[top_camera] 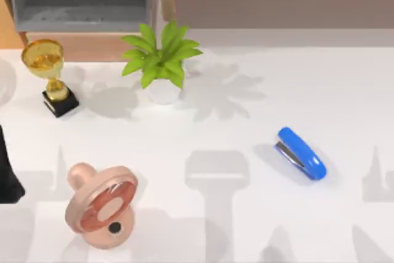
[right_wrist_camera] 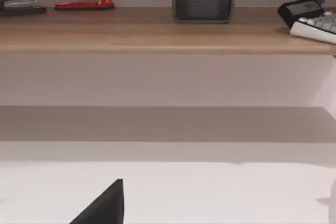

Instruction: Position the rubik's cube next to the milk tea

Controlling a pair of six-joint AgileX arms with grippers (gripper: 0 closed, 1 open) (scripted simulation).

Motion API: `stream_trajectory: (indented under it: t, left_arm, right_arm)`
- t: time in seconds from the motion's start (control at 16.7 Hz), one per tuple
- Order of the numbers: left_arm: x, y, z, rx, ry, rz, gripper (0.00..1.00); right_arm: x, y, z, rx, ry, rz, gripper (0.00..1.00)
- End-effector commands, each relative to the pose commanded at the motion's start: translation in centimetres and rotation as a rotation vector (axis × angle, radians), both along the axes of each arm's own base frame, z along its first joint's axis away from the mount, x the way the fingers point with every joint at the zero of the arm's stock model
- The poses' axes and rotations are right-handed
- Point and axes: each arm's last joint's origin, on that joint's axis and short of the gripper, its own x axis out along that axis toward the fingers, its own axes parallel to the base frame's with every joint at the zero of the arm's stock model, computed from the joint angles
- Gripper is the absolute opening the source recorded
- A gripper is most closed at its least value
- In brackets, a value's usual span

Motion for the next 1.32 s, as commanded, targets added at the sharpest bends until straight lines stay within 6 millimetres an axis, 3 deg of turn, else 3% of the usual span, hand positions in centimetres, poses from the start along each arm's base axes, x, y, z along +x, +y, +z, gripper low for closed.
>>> stream_trajectory:
  t: [0.18,0.3,0.66,1.02,1.32]
  left_arm:
    - [0.0,0.0,0.0,0.0,0.0,0.0,1.0]
    - [0.0,0.0,0.0,0.0,0.0,0.0,1.0]
    - [0.0,0.0,0.0,0.0,0.0,0.0,1.0]
    - [0.0,0.0,0.0,0.0,0.0,0.0,1.0]
    - [0.0,0.0,0.0,0.0,0.0,0.0,1.0]
  right_arm:
    - [0.0,0.0,0.2,-0.001,0.0,-0.004,1.0]
    - [0.1,-0.2,1.4,-0.005,0.0,-0.017,1.0]
    - [2.2,-0.9,9.3,-0.011,0.002,-0.042,1.0]
    - [9.3,-2.1,18.2,-0.007,-0.01,-0.005,1.0]
    - [17.2,-4.3,22.6,-0.009,-0.025,0.006,1.0]
